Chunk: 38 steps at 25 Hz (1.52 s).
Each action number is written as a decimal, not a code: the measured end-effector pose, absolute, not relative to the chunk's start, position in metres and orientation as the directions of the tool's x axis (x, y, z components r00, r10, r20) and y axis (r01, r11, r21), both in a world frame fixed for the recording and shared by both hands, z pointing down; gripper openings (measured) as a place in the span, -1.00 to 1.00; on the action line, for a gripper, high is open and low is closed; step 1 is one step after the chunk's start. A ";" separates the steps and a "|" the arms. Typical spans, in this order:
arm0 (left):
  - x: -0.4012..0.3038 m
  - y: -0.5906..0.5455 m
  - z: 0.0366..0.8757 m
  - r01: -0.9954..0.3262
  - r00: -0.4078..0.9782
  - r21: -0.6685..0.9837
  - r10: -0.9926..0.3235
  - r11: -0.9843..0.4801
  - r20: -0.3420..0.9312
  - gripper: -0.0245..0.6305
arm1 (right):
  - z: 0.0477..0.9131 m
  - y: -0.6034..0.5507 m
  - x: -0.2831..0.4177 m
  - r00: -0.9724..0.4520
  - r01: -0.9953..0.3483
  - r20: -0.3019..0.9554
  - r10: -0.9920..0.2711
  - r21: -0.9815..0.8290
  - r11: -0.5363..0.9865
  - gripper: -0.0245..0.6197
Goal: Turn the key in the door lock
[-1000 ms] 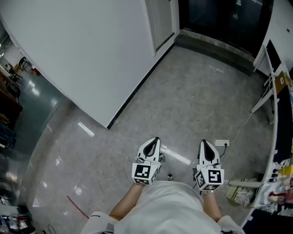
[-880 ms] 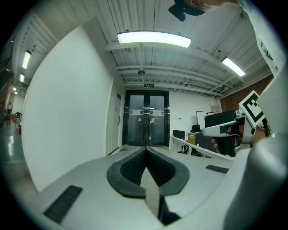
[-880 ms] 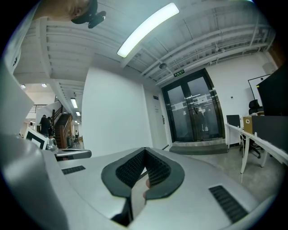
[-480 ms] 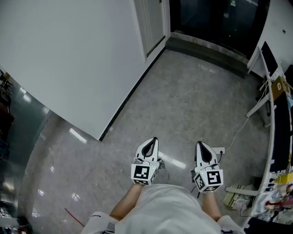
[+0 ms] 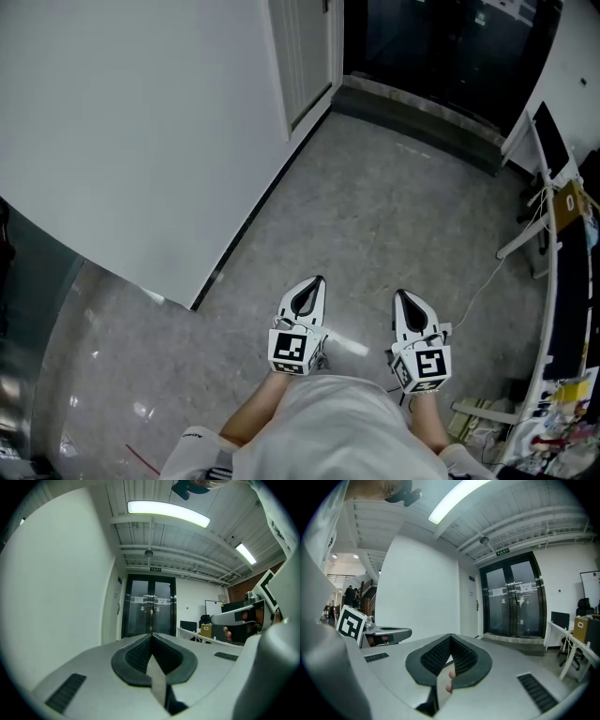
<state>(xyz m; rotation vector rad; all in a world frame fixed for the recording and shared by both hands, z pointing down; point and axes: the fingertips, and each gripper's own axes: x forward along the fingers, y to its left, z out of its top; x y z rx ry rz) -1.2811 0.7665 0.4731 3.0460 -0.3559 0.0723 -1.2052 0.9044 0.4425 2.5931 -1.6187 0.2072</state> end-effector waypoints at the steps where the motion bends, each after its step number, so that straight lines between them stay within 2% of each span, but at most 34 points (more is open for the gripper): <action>1: -1.273 0.761 0.472 -0.222 0.974 0.063 -0.219 -0.973 0.052 -0.90 | 0.441 0.897 -1.199 0.433 -0.898 0.153 -0.888 -0.009 -0.439 -0.96; 6: -1.237 0.745 0.463 -0.196 0.980 0.054 -0.195 -0.979 0.034 -0.90 | 0.436 0.881 -1.165 0.431 -0.892 0.113 -0.895 -0.100 -0.442 -0.96; 11: -1.213 0.732 0.466 -0.175 0.983 0.035 -0.172 -0.984 0.055 -0.90 | 0.439 0.869 -1.137 0.452 -0.875 0.124 -0.883 -0.130 -0.466 -0.96; 15: -1.185 0.729 0.475 -0.177 0.982 0.028 -0.175 -0.984 0.068 -0.90 | 0.443 0.857 -1.124 0.339 -0.930 0.094 -0.936 -0.117 -0.349 -0.96; 17: -1.168 0.724 0.478 -0.185 0.980 0.030 -0.182 -0.982 0.075 -0.90 | 0.444 0.851 -1.110 0.326 -0.938 0.092 -0.941 -0.094 -0.334 -0.96; 21: -1.131 0.712 0.482 -0.210 0.975 0.031 -0.207 -0.977 0.085 -0.90 | 0.450 0.842 -1.063 0.352 -0.926 0.109 -0.930 -0.104 -0.363 -0.96; 26: -1.074 0.697 0.480 -0.255 0.963 0.025 -0.252 -0.967 0.090 -0.90 | 0.453 0.828 -0.991 0.304 -0.936 0.110 -0.946 -0.148 -0.318 -0.96; 32: -1.001 0.680 0.474 -0.334 0.941 0.033 -0.331 -0.942 0.072 -0.90 | 0.450 0.817 -0.898 0.303 -0.941 0.096 -0.948 -0.127 -0.314 -0.96; 38: -0.946 0.681 0.465 -0.373 0.926 0.025 -0.371 -0.927 0.064 -0.90 | 0.438 0.814 -0.834 0.309 -0.940 0.086 -0.947 -0.121 -0.318 -0.96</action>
